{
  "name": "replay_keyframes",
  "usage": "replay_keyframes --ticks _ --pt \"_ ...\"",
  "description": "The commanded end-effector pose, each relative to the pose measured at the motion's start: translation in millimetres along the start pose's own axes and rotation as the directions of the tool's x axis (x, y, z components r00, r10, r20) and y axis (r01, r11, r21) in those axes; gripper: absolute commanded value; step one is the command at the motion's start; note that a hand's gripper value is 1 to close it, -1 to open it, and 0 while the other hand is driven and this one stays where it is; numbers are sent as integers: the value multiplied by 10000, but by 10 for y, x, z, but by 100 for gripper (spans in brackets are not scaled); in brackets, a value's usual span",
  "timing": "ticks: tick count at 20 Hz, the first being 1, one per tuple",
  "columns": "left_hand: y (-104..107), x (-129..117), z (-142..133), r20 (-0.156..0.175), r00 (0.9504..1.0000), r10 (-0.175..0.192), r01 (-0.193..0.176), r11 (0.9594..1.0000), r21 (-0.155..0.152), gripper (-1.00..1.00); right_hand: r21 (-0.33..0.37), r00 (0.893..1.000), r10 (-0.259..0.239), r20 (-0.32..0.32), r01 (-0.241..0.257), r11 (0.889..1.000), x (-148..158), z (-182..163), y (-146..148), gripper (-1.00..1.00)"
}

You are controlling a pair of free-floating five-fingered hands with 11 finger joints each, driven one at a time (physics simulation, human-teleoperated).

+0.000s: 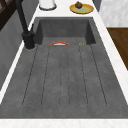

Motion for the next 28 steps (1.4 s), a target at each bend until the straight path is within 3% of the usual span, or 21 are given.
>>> replay_keyframes --ticks 1,5,7,10,14,20,28 --pt "-88 112 166 574 9980 -265 261 9996 82 100 0 10000 0 0 0 10000 0 0 0 0" --pt "-136 220 206 646 9973 -351 343 9993 134 100 0 10000 0 0 0 10000 0 0 0 0" --pt "-161 250 224 711 9958 -579 558 9979 320 100 0 10000 0 0 0 10000 0 0 0 0" --pt "-96 218 186 1031 9897 -998 962 9946 388 100 0 10000 0 0 0 10000 0 0 0 0" --pt "-119 323 12 890 9873 -1319 1293 9910 339 100 0 10000 0 0 0 10000 0 0 0 0" --pt "-105 425 -198 960 9878 -1224 1196 9922 342 100 0 10000 0 0 0 10000 0 0 0 0" --pt "196 666 -705 863 9901 -1103 1070 9934 419 100 0 10000 0 0 0 10000 0 0 0 0"
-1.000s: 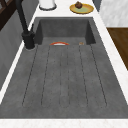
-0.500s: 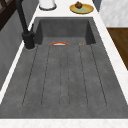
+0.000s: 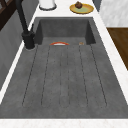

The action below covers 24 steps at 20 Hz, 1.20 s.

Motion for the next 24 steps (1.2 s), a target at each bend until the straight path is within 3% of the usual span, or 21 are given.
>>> replay_keyframes --ticks 1,4,5,6,7,10,13,15,16,19,21,24 --pt "144 101 -309 396 9990 -188 198 9995 -253 100 0 10000 0 0 0 10000 0 0 0 0" --pt "50 236 -380 281 9991 -319 325 9993 -208 100 0 10000 0 0 0 10000 0 0 0 0" --pt "-1 297 -418 343 9986 -402 410 9989 -240 -100 0 10000 0 0 0 10000 0 0 0 0" --pt "-131 401 -346 139 9997 -180 181 9998 -104 -100 0 10000 0 0 0 10000 0 0 0 0" --pt "-162 457 -381 115 9994 -314 316 9994 -110 -100 0 10000 0 0 0 10000 0 0 0 0" --pt "-340 639 -417 259 9994 -223 230 9994 -272 -100 0 10000 0 0 0 10000 0 0 0 0" --pt "-374 776 -493 290 9996 -24 34 9994 -352 -100 0 10000 0 0 0 10000 0 0 0 0" --pt "-404 832 -496 -216 9990 395 -409 9967 -697 -100 0 10000 0 0 0 10000 0 0 0 0" --pt "-381 823 -466 -586 9975 391 -425 9974 -585 -100 0 10000 0 0 0 10000 0 0 0 0" --pt "-348 754 -450 -1170 9929 190 -253 9983 -528 -100 0 10000 0 0 0 10000 0 0 0 0" --pt "-351 765 -451 -1328 9910 133 -187 9990 -394 -100 0 10000 0 0 0 10000 0 0 0 0" --pt "-332 742 -434 -1631 9864 201 -296 9980 -563 -100 0 10000 0 0 0 10000 0 0 0 0"
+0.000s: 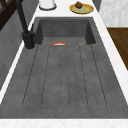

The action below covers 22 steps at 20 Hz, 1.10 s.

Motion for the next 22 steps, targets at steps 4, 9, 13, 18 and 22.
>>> replay_keyframes --ticks 4,9,13,18,22 --pt "-14 -29 -5 -1442 9894 196 -293 9974 -657 -100 0 10000 0 0 0 10000 0 0 0 0" --pt "-12 -89 23 -2125 9769 224 -514 9899 -1323 -100 0 10000 0 0 0 10000 0 0 0 0" --pt "-16 -150 44 -2302 9717 528 -992 9758 -1949 -100 0 10000 0 0 0 10000 0 0 0 0" --pt "-252 -185 174 -1837 9808 647 -1001 9766 -1903 -100 0 10000 0 0 0 10000 0 0 0 0" --pt "-338 -223 -71 -2570 9622 906 -1377 9755 -1716 -100 0 10000 0 0 0 10000 0 0 0 0"
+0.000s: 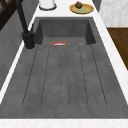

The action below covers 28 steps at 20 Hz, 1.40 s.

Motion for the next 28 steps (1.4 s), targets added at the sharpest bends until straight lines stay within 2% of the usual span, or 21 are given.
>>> replay_keyframes --ticks 1,2,3,6,8,10,12,13,14,16,17,21,25,26,28 --pt "-92 -47 -127 -492 9966 664 -673 9976 -150 -100 0 10000 0 0 0 10000 0 0 0 0" --pt "-105 -70 -136 -534 9959 732 -729 9973 64 -100 0 10000 0 0 0 10000 0 0 0 0" --pt "-113 -102 -132 -615 9954 731 -725 9973 120 -100 0 10000 0 0 0 10000 0 0 0 0" --pt "-36 -198 -125 -831 9947 599 -615 9980 -173 -100 0 10000 0 0 0 10000 0 0 0 0" --pt "-1 -298 -133 -772 9948 662 -689 9971 -333 -100 0 10000 0 0 0 10000 0 0 0 0" --pt "35 -362 -113 -864 9937 707 -738 9967 -333 -100 0 10000 0 0 0 10000 0 0 0 0" --pt "101 -457 -71 -941 9929 726 -742 9971 -145 -100 0 10000 0 0 0 10000 0 0 0 0" --pt "111 -481 -55 -992 9919 792 -811 9966 -153 -100 0 10000 0 0 0 10000 0 0 0 0" --pt "96 -458 -43 -1174 9891 886 -906 9958 -113 -100 0 10000 0 0 0 10000 0 0 0 0" --pt "35 -548 -30 -1205 9891 851 -877 9960 -168 -100 0 10000 0 0 0 10000 0 0 0 0" --pt "1 -594 -14 -1271 9887 796 -829 9963 -209 -100 0 10000 0 0 0 10000 0 0 0 0" --pt "-101 -725 70 -1797 9822 541 -639 9967 -492 -100 0 10000 0 0 0 10000 0 0 0 0" --pt "-248 -927 134 -1945 9803 346 -493 9963 -710 -100 0 10000 0 0 0 10000 0 0 0 0" --pt "-281 -976 175 -1980 9796 348 -499 9962 -715 -100 0 10000 0 0 0 10000 0 0 0 0" --pt "-260 -1051 222 -2055 9761 711 -853 9945 -609 -100 0 10000 0 0 0 10000 0 0 0 0"
